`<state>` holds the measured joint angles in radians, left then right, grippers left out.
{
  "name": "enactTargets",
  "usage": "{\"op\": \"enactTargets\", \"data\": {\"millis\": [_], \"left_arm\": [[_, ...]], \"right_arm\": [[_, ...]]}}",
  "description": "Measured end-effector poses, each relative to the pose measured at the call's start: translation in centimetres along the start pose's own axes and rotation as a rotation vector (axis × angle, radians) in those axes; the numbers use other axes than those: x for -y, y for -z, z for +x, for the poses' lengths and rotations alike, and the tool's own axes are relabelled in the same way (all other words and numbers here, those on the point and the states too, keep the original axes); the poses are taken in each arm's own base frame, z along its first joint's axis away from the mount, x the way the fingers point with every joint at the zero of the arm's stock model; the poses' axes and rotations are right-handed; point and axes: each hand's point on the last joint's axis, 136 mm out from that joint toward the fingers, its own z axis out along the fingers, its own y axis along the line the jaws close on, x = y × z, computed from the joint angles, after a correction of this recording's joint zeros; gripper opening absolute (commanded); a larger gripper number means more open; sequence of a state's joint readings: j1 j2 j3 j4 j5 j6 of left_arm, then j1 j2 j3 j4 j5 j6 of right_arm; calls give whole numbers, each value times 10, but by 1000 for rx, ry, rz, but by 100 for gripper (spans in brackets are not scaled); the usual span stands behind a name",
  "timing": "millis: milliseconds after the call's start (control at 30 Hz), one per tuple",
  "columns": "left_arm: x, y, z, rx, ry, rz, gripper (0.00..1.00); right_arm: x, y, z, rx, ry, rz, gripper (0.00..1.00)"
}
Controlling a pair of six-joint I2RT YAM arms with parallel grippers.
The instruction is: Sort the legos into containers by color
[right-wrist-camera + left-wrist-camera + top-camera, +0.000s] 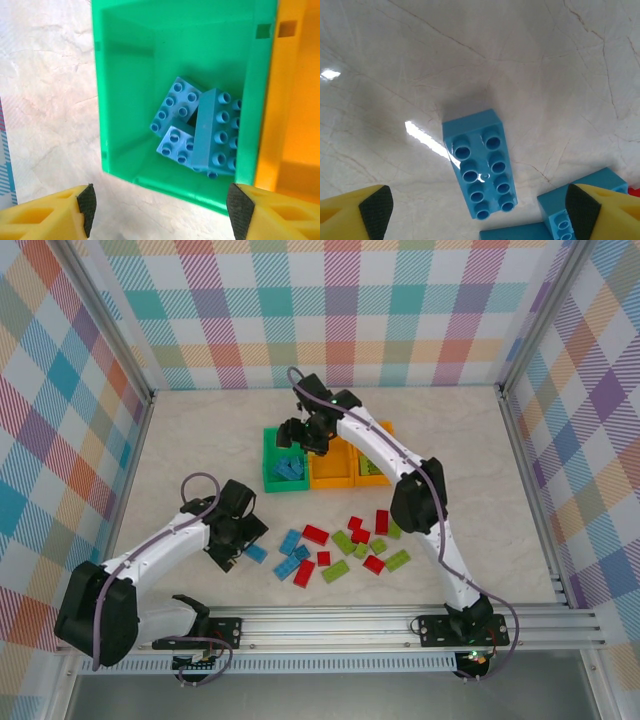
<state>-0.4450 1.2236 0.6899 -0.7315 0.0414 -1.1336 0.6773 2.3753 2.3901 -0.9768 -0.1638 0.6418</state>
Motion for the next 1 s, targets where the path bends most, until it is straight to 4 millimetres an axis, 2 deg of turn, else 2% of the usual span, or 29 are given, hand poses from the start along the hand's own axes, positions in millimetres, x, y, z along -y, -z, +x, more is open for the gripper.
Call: {"op": "enactTargets", "data": {"millis": [167, 300, 400, 533, 700, 833, 933, 1000], "left_arm": [[-5, -15, 3, -20, 16, -24, 83], [-6, -20, 4, -25, 29, -32, 77], [-3, -22, 3, -23, 28, -27, 69], [-5, -27, 3, -28, 28, -42, 55], [-5, -32, 2, -29, 29, -58, 52], [-8, -32, 2, -25, 31, -74, 42], [-7, -30, -1, -11, 28, -75, 41], [4, -23, -9, 20, 21, -51, 41]], "right_arm": [[9, 45, 9, 60, 56, 54, 75], [31, 73, 23, 104, 65, 103, 76], [54, 85, 32, 127, 49, 143, 75], [97, 97, 40, 159, -2, 215, 75], [141, 121, 50, 211, -72, 281, 76], [163, 145, 54, 266, -108, 314, 76], [176, 157, 60, 294, -126, 332, 77], [185, 161, 66, 299, -138, 343, 76]]}}
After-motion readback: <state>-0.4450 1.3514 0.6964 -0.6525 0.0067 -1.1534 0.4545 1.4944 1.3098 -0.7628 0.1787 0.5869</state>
